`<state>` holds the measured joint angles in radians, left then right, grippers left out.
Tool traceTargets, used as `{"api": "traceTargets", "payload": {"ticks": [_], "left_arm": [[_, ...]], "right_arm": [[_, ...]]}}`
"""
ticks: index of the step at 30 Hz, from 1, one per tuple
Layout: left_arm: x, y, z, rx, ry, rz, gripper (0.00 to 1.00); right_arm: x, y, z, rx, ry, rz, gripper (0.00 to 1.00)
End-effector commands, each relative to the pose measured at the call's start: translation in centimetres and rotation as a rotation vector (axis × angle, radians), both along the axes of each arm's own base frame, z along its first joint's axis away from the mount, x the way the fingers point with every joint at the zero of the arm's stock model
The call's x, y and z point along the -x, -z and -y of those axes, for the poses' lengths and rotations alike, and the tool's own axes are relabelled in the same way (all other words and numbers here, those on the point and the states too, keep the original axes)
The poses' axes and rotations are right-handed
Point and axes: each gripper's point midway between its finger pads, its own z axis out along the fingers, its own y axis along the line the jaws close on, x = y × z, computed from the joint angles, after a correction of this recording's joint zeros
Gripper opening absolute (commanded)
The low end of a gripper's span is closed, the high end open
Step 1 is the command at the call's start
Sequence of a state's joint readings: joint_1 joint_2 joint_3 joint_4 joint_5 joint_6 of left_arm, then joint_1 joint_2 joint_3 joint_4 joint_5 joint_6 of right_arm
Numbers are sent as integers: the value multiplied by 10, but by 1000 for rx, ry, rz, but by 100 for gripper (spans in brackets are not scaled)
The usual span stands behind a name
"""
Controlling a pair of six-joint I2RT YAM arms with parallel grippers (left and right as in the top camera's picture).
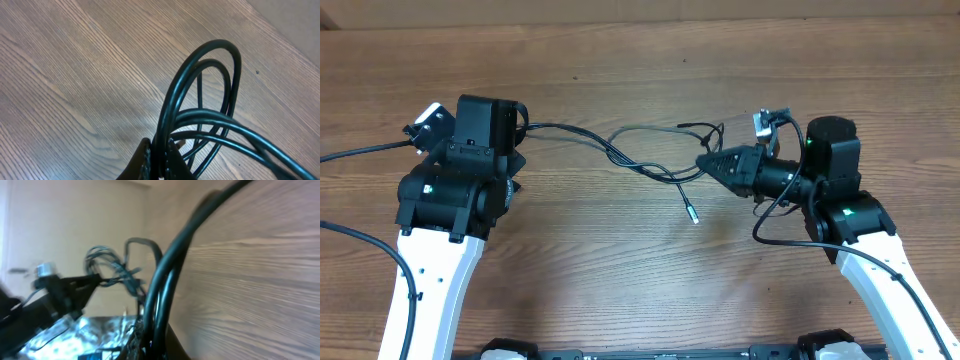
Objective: Untangle cables
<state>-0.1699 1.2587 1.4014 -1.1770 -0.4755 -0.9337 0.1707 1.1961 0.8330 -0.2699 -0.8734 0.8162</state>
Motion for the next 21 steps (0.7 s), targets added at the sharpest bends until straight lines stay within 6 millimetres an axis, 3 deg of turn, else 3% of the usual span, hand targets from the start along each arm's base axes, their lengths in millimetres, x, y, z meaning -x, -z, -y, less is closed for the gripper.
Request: {"api": "traceTargets", "payload": {"ticks": [1,13,21], "left_arm": [[1,-12,-19,-52,-95,47,4],[2,-12,-27,-49,-120,45,4],[2,-12,-26,-46,-118,45,4]], "right_arm": [[-17,5,17,94,107,41,4],[-11,55,50,344,211,-58,4],[-3,67,57,405,213,-94,6]]}}
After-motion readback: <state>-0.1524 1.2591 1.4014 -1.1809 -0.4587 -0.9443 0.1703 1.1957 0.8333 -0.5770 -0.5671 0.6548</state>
